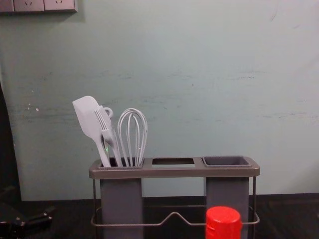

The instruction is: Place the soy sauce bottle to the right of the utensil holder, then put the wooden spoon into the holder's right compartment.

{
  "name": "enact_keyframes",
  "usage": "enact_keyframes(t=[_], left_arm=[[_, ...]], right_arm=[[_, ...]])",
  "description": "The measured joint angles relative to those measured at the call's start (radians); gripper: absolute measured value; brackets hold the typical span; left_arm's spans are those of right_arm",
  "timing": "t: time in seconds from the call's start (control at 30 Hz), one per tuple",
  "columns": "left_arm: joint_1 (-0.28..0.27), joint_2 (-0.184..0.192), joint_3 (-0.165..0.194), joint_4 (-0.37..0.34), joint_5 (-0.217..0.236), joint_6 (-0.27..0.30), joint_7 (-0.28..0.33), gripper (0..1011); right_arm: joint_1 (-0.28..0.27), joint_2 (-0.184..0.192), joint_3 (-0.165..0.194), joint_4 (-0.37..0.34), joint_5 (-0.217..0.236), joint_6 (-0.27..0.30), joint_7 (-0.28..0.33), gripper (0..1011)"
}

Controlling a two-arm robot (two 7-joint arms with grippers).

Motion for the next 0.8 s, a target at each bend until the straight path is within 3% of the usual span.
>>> enact_keyframes(t=[0.17,0.37,0.8], left_arm=[[0.000,0.000,0.000,0.000,0.000,0.000,0.000,1000],[0.000,0.000,0.000,0.000,0.000,0.000,0.000,1000],[0.000,0.000,0.000,0.000,0.000,0.000,0.000,1000]], right_arm=[[-0.055,0.029,0.027,-0.065,0.082,-0.005,0.082,1002],[-0.086,0.034,0.032,-0.106,0.145,-0.007,0.159,1002],[-0.062,-0.017,-0.039,-0.131,0.140,0.028,0.262,1002]])
